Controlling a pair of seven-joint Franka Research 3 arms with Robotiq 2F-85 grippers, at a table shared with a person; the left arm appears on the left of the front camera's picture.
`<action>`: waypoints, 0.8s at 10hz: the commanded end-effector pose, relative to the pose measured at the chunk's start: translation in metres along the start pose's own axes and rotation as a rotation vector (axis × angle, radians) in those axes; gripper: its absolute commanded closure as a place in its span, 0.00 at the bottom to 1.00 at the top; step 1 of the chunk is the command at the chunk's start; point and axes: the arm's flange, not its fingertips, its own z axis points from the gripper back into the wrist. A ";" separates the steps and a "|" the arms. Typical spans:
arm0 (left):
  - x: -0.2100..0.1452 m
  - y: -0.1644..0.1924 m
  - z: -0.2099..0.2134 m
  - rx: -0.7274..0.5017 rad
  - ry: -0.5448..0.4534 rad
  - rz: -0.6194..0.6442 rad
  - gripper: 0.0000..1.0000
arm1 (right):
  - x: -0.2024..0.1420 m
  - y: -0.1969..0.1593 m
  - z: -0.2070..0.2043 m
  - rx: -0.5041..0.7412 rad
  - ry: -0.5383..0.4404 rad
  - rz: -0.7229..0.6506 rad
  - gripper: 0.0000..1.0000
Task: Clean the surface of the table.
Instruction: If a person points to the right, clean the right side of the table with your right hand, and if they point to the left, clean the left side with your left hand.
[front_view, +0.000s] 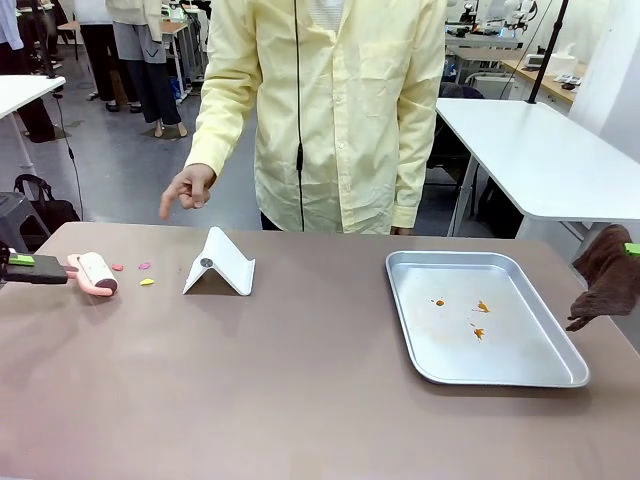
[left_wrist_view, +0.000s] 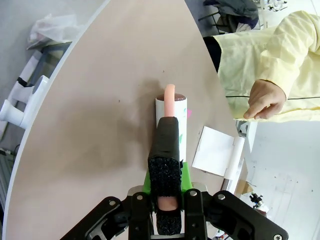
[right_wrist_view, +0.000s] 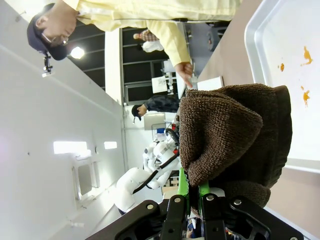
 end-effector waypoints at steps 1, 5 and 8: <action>-0.005 0.011 -0.020 0.053 0.003 -0.008 0.78 | -0.002 0.003 0.002 0.001 0.012 -0.006 1.00; -0.010 -0.011 -0.040 0.075 0.034 -0.017 0.78 | -0.002 0.003 0.002 0.001 0.012 -0.006 1.00; -0.009 -0.038 -0.059 0.091 0.062 -0.008 0.78 | -0.002 0.003 0.002 0.001 0.012 -0.006 1.00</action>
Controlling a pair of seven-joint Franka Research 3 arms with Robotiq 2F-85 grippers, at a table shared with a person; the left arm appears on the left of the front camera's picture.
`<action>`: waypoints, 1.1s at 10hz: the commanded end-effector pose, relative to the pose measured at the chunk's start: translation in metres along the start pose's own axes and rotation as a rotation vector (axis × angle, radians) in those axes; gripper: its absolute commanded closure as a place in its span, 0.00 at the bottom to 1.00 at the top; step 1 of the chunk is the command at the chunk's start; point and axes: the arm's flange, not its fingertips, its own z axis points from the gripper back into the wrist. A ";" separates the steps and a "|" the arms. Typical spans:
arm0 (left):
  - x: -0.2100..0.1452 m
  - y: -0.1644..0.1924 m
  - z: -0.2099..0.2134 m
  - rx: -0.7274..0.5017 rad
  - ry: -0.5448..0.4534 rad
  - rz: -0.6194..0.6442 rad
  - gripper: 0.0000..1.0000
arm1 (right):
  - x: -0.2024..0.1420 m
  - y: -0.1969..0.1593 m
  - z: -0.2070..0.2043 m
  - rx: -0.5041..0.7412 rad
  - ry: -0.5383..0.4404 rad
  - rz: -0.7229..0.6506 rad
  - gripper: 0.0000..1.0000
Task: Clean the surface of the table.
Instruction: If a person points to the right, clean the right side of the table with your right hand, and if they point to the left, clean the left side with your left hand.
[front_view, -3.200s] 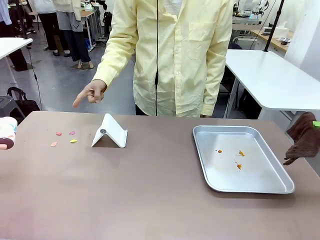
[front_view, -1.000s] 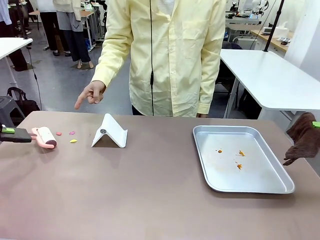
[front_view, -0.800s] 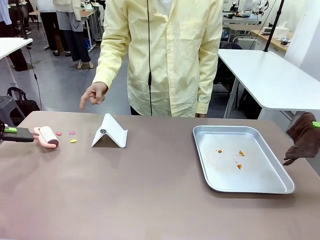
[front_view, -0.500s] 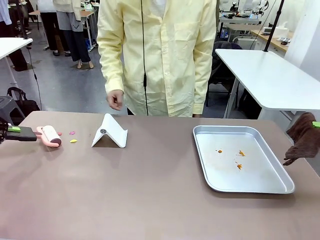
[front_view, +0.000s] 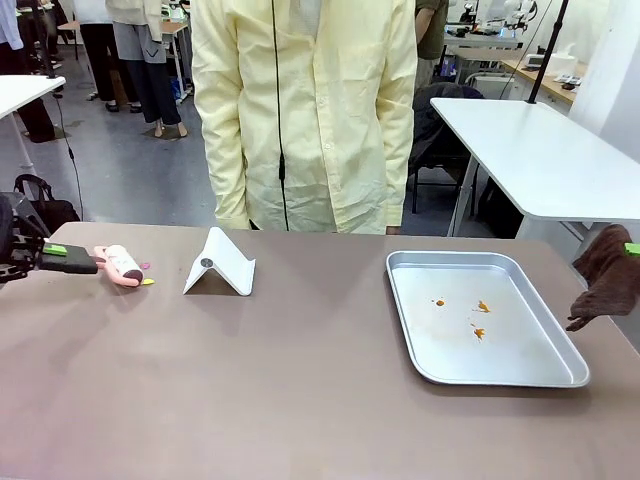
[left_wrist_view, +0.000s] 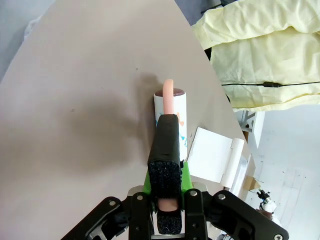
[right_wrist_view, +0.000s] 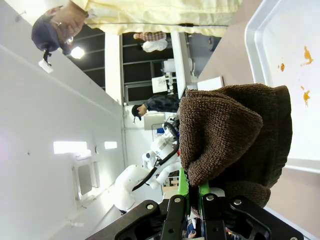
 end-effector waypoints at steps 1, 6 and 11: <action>-0.005 0.001 -0.021 0.060 0.046 0.026 0.78 | -0.002 0.003 0.002 0.001 0.012 -0.006 1.00; 0.003 -0.020 -0.038 0.044 0.081 0.038 0.78 | -0.002 0.003 0.002 0.001 0.012 -0.006 1.00; 0.015 -0.052 -0.045 0.013 0.107 0.060 0.78 | -0.002 0.003 0.002 0.001 0.012 -0.006 1.00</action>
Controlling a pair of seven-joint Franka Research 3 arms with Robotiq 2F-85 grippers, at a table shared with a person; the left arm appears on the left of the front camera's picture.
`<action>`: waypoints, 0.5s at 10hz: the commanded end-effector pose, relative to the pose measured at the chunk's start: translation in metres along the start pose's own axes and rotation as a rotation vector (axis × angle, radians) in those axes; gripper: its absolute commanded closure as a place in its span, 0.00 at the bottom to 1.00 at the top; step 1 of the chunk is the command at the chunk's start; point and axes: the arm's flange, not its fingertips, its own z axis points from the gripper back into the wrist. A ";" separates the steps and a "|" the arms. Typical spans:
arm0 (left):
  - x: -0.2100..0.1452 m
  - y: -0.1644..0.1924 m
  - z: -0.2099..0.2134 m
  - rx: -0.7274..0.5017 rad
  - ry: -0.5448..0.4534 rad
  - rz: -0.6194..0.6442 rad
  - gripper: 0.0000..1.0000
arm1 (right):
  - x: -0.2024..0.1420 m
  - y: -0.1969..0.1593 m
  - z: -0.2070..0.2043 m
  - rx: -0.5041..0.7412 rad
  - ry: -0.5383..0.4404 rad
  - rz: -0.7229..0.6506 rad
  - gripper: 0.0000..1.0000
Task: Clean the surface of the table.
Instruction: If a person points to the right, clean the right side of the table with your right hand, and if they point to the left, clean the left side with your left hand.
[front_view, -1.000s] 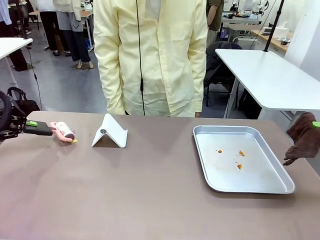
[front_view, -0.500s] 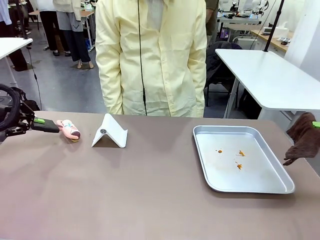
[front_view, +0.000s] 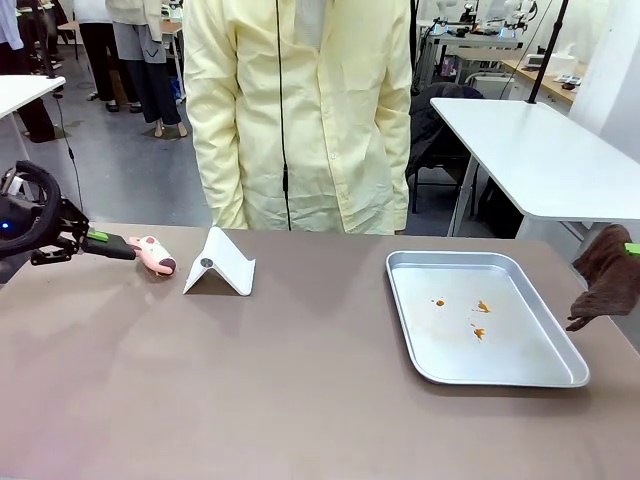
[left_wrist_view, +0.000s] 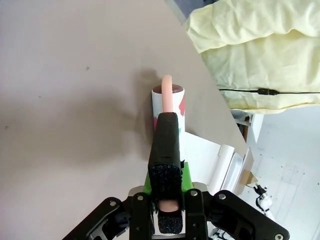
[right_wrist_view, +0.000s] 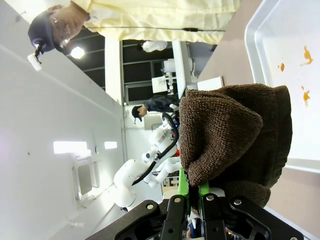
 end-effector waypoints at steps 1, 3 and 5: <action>0.006 -0.011 0.017 -0.030 0.027 0.023 0.78 | -0.002 0.003 0.002 0.001 0.012 -0.006 1.00; -0.004 -0.024 0.074 -0.113 0.091 0.007 0.78 | -0.002 0.003 0.002 0.001 0.012 -0.006 1.00; -0.024 -0.028 0.145 -0.139 0.155 -0.055 0.78 | -0.002 0.003 0.002 0.001 0.012 -0.006 1.00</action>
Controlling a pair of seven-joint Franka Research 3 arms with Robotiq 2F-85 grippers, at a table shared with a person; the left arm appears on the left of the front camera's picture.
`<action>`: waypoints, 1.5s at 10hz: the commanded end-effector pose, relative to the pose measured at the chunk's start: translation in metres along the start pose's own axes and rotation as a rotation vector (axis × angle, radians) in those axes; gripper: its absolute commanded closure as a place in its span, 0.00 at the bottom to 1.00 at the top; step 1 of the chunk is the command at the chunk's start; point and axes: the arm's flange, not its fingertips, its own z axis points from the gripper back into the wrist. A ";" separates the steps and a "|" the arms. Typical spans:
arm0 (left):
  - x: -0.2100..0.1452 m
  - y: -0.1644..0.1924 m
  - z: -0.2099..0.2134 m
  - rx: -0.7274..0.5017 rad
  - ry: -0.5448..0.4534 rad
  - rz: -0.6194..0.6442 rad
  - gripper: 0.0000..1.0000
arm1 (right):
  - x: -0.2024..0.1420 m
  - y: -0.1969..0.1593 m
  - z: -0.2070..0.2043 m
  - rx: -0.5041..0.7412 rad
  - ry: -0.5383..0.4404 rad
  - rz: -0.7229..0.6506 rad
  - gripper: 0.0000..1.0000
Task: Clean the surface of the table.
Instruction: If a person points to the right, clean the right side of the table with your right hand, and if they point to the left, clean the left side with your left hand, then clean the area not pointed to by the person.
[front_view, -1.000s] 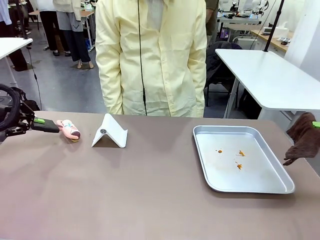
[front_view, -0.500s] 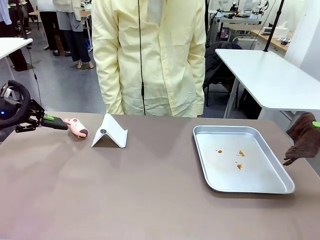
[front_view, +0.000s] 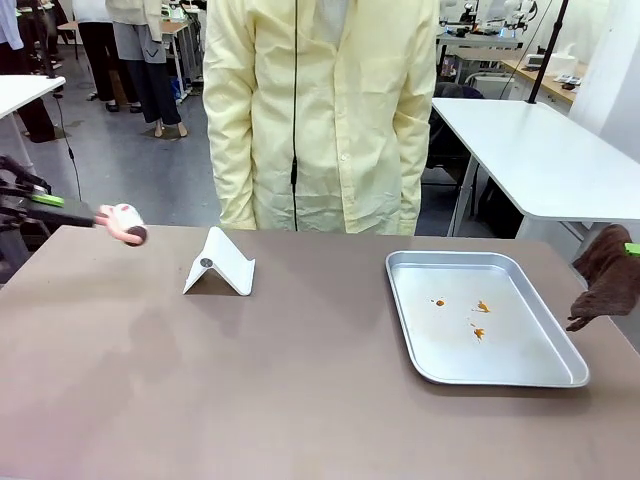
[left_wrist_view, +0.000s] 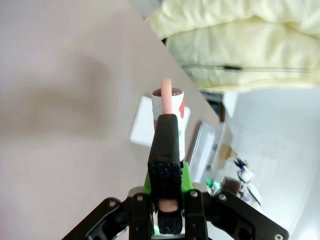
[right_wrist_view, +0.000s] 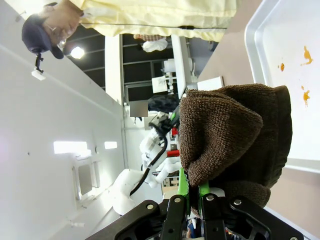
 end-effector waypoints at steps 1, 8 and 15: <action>-0.032 -0.001 0.062 -0.001 0.125 -0.064 0.78 | -0.002 0.003 0.002 0.001 0.011 -0.006 1.00; -0.109 0.117 0.187 -0.189 0.151 -0.230 0.78 | -0.002 0.003 0.002 0.001 0.011 -0.006 1.00; -0.113 0.108 0.184 -0.037 0.207 -0.232 0.78 | -0.002 0.003 0.002 0.001 0.011 -0.006 1.00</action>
